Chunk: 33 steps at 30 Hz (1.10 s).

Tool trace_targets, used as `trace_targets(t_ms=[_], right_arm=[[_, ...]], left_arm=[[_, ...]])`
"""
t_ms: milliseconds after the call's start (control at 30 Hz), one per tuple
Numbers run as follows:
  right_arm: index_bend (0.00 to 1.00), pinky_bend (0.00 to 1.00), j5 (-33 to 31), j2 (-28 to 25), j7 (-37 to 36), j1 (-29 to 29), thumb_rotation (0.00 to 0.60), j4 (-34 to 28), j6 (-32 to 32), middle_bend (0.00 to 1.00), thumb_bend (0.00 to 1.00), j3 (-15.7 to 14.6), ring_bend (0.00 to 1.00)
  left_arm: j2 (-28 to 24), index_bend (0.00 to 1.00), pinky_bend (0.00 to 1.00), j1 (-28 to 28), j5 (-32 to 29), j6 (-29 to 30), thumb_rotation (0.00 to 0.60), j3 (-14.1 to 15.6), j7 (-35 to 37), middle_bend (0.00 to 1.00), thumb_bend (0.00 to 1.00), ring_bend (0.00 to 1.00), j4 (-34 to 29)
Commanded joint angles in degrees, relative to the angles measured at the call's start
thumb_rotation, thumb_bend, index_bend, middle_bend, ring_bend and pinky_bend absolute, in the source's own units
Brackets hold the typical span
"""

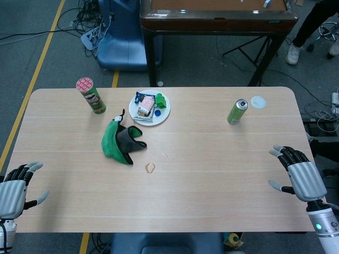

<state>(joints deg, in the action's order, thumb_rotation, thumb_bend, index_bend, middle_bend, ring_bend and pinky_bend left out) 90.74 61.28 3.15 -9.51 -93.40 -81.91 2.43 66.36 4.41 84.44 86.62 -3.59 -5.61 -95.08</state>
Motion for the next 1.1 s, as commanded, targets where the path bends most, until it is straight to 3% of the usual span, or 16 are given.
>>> trace_targets(t_ms=[33, 300, 467, 900, 1100], right_arm=[[0.23, 0.23, -0.07, 0.04, -0.01, -0.13, 0.6, 0.01, 0.2, 0.21, 0.17, 0.05, 0.16], [0.23, 0.23, 0.2, -0.64, 0.34, -0.12, 0.6, -0.51, -0.42, 0.21, 0.17, 0.34, 0.16], [0.23, 0.23, 0.18, -1.72, 1.39, -0.04, 0.6, -1.63, -1.32, 0.21, 0.17, 0.96, 0.16], [0.23, 0.23, 0.36, -3.86, 4.79, 0.32, 0.6, -5.49, -2.3, 0.21, 0.17, 1.41, 0.16], [0.23, 0.23, 0.77, -4.07, 5.85, 0.27, 0.6, -6.46, -1.98, 0.21, 0.17, 1.15, 0.17]], left_arm=[[0.14, 0.22, 0.18, 0.04, 0.05, -0.07, 0.6, 0.05, 0.12, 0.19, 0.18, 0.15, 0.16], [0.22, 0.22, 0.18, 0.94, 1.26, -0.96, 0.6, 0.18, 2.14, 0.19, 0.18, 0.15, 1.51], [-0.29, 0.22, 0.18, 3.71, 2.79, -4.45, 0.6, -0.05, 6.13, 0.19, 0.18, 0.15, 3.37], [2.01, 0.21, 0.18, 18.88, 9.7, -20.17, 0.6, -0.59, 22.62, 0.19, 0.18, 0.15, 14.81], [5.7, 0.17, 0.18, 26.48, 12.37, -26.27, 0.6, -0.47, 27.06, 0.14, 0.18, 0.1, 21.03]])
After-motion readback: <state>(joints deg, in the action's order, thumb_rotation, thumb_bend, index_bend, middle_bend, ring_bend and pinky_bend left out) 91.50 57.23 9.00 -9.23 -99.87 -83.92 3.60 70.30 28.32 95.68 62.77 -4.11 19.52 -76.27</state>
